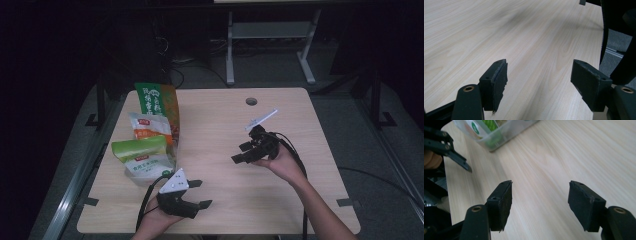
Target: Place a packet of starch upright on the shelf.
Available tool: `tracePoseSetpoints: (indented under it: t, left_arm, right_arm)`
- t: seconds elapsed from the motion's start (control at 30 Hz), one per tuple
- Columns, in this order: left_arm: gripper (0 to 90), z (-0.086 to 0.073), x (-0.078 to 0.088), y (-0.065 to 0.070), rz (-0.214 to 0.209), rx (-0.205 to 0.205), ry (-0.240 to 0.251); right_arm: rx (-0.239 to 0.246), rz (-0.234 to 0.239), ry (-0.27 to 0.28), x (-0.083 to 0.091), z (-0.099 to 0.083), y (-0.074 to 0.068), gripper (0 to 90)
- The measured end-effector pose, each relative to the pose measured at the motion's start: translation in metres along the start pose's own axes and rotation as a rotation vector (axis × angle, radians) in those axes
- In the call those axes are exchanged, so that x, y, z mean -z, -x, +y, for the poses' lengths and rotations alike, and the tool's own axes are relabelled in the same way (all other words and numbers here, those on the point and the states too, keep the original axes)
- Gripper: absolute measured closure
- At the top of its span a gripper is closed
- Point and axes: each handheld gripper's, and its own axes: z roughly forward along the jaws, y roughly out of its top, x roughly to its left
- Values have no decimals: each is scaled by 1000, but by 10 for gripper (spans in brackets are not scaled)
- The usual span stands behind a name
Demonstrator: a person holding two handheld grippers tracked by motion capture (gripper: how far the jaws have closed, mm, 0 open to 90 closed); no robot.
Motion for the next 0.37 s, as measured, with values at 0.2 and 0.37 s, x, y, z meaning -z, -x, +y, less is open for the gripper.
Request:
tracePoseSetpoints:
  t: [0.2,0.37]
  left_arm:
    - [291,0,-1,1,-4,6,1]
    - [291,0,-1,1,-5,3,1]
  right_arm:
    - [-44,-6,1,5,-22,4,345]
    - [-63,-10,25,8,-39,1,326]
